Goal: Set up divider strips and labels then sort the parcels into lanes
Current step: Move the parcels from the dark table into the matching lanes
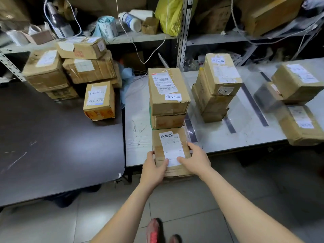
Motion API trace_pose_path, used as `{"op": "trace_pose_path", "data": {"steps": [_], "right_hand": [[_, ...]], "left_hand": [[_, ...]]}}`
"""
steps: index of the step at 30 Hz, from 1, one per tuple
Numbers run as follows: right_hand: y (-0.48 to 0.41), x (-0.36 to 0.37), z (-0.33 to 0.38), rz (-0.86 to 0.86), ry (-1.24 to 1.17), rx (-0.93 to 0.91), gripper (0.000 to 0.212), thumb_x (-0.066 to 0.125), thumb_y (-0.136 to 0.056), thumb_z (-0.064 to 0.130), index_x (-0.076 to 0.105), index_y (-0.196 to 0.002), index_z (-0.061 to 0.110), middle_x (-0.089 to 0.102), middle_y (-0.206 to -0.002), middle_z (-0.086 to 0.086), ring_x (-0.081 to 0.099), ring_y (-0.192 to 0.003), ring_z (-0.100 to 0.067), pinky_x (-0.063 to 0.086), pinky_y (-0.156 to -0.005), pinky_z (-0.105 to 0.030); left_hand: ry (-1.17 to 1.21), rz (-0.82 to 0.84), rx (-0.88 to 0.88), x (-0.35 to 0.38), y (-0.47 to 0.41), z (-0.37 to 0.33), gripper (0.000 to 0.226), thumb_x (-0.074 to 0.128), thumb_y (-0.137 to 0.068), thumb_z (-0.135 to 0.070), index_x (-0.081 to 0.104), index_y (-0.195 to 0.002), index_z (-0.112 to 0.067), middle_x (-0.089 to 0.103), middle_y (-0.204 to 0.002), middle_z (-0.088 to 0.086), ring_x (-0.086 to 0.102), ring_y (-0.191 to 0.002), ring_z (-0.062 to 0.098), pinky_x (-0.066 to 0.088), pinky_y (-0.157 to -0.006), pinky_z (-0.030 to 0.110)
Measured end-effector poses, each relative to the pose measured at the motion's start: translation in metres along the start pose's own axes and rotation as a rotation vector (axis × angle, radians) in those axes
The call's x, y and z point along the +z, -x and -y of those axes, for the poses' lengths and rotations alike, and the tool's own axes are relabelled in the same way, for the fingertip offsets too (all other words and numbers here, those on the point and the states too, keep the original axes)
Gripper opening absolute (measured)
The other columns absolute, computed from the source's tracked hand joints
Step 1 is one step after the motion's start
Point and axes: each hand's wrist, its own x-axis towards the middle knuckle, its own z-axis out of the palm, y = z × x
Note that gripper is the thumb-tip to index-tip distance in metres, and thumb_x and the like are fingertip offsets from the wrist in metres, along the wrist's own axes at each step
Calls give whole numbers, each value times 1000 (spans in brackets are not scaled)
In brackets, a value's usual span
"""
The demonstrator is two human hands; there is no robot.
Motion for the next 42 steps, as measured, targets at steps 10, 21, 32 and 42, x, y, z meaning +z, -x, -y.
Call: {"op": "trace_pose_path", "data": {"steps": [10,21,32,42], "right_hand": [[-12,5,12,-47,112,-6,72,75,-85,45,46,-148,27,58,-139,5,57,-125,-19,55,-92,-39],[-10,-12,117,-170,431,-404,64,61,-96,44,39,-153,25,42,-154,5,40,-138,-21,43,-105,-40],[-64,44,275,-129,614,-592,50,59,-96,40,48,-141,21,52,-138,2,47,-127,-22,53,-92,-41],[-162,137,354,-8,421,-434,58,70,-89,41,50,-141,22,55,-134,-1,52,-125,-24,49,-94,-37]], "left_hand": [[-165,36,24,-8,-21,-6,62,61,-92,-51,38,-143,-25,64,-128,-1,61,-111,18,52,-92,36],[-743,-221,199,-135,-35,-64,57,47,-98,-51,39,-147,-23,51,-140,5,56,-120,27,49,-85,39],[-1064,-401,374,-289,-139,-87,47,47,-96,-51,54,-132,-23,58,-127,1,58,-109,28,41,-76,37],[-956,-280,228,-346,-254,-38,48,46,-96,-56,55,-123,-18,60,-121,5,59,-112,30,46,-84,40]]}}
